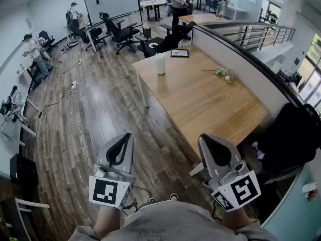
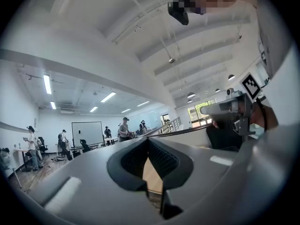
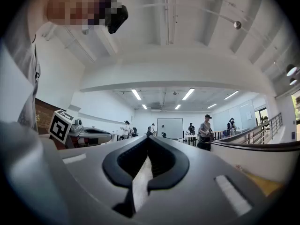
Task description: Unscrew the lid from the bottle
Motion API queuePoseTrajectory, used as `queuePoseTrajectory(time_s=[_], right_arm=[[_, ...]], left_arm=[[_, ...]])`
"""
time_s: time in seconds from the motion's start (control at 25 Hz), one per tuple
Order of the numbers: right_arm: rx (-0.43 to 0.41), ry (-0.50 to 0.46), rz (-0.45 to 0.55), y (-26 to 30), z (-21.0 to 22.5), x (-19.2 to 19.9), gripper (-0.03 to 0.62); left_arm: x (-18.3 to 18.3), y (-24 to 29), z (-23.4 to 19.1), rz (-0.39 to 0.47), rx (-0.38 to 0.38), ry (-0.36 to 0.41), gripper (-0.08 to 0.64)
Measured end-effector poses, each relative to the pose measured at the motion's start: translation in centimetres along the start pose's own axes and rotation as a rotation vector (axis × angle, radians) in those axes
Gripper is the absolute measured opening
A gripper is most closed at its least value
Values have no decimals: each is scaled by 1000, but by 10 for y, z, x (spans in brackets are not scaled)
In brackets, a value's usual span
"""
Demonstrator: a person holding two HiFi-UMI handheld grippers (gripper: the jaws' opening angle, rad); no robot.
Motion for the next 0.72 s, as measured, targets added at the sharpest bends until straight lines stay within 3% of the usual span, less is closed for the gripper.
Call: queuePoseTrajectory(time_s=[0.6,0.64,0.68,0.72], right_arm=[[-14,51,50,-14,21,20,15],[-5,56,63,-12,21,20,31],[5,60,76,-11,22,20,149],[21,61,83,-8,23,20,271]], left_arm=[[5,4,26,-26,-44,-14,2],[6,3,24,-17,-64,-26,2],[6,4,22,-7,-85,-38,15],[6,5,19,0,-100,-48,195]])
Point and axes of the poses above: the fingertips, and each gripper's own axes: y forward along the fingers, z to its right, x out of its underside, the point moved 10 cm from there along -y, backward along the fingers, and after that the axes turned 10 degrees about -z, right-handed, at the moved point
